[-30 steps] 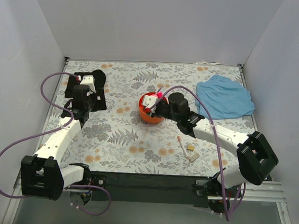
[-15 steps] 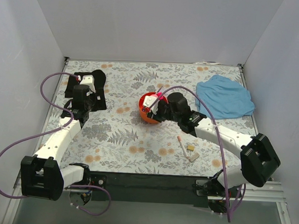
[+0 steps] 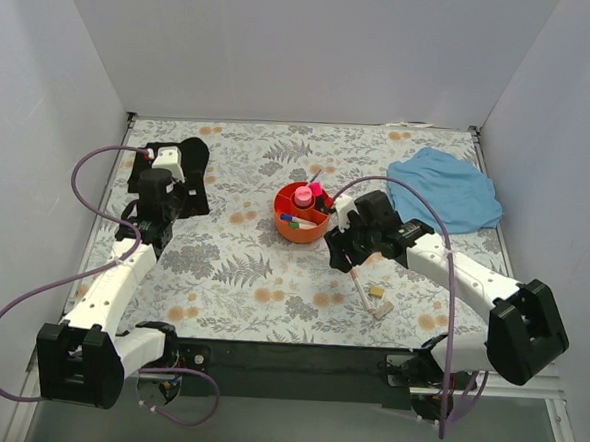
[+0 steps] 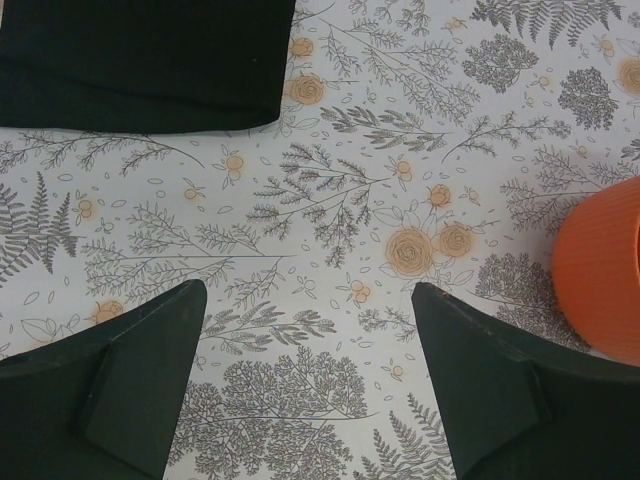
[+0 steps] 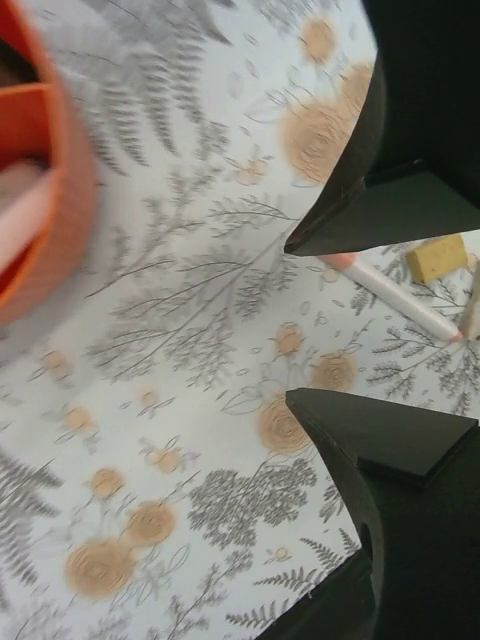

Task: Sort the stationery into containers
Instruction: Pick up the pen from the center of the board.

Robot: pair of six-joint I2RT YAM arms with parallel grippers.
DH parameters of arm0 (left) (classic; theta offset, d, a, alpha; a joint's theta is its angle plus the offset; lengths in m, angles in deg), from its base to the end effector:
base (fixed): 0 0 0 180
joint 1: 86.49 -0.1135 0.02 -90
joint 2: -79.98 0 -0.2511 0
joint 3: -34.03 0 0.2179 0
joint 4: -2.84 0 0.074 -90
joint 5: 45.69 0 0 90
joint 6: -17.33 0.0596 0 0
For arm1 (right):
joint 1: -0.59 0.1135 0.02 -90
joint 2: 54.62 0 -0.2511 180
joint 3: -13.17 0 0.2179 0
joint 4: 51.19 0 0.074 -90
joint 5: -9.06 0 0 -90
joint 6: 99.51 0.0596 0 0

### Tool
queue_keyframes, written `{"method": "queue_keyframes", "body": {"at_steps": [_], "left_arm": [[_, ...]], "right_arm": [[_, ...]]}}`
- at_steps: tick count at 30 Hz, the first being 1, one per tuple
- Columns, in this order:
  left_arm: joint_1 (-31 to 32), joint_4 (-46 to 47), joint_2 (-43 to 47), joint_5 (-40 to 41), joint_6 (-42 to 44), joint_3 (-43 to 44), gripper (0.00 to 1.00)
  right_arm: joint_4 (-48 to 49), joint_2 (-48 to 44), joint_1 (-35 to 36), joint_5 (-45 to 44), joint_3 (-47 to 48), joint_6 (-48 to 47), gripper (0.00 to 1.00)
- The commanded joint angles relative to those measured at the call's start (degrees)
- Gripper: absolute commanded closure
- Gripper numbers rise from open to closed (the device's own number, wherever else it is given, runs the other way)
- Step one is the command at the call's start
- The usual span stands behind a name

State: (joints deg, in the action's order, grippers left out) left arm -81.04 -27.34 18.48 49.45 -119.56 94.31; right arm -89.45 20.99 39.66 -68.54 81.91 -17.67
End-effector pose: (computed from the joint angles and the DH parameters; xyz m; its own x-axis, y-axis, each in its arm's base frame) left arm 0.2313 -0.0167 0.2600 -0.3679 -0.6953 -0.6174 -0.3660 0.7187 -0.5912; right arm 0.1994 0.1783 0.2370 -0.4406 -0.5362 -0.7200 -0.8039 0.5927 0.0505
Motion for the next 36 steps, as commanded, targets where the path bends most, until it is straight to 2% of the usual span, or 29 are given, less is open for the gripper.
{"method": "queue_keyframes", "body": {"at_steps": [1,9,28,32,36], "left_arm": [[-0.27,-0.13,2.26,0.13,-0.13,-1.14,0.15],[-0.44,-0.66,2.87,-0.05,-0.39,-2.02,0.15],[-1.85,-0.39,3.84,0.04,-0.74,-3.77,0.15],[-1.85,-0.31,4.1,-0.49,-1.36,-4.56,0.15],[-1.94,0.4,4.19,-0.58,-1.62,-4.83,0.15]], "right_arm": [[-3.38,1.99,-5.22,2.54,-3.27,10.53,0.4],[-2.86,5.68,-9.71,2.89,-5.64,10.8,0.51],[-0.84,11.84,-9.98,-1.33,-8.1,11.42,0.57],[-0.57,12.71,-9.98,-5.01,-8.28,12.47,0.92],[-1.18,14.55,-9.63,-9.85,-6.61,12.39,0.93]]}}
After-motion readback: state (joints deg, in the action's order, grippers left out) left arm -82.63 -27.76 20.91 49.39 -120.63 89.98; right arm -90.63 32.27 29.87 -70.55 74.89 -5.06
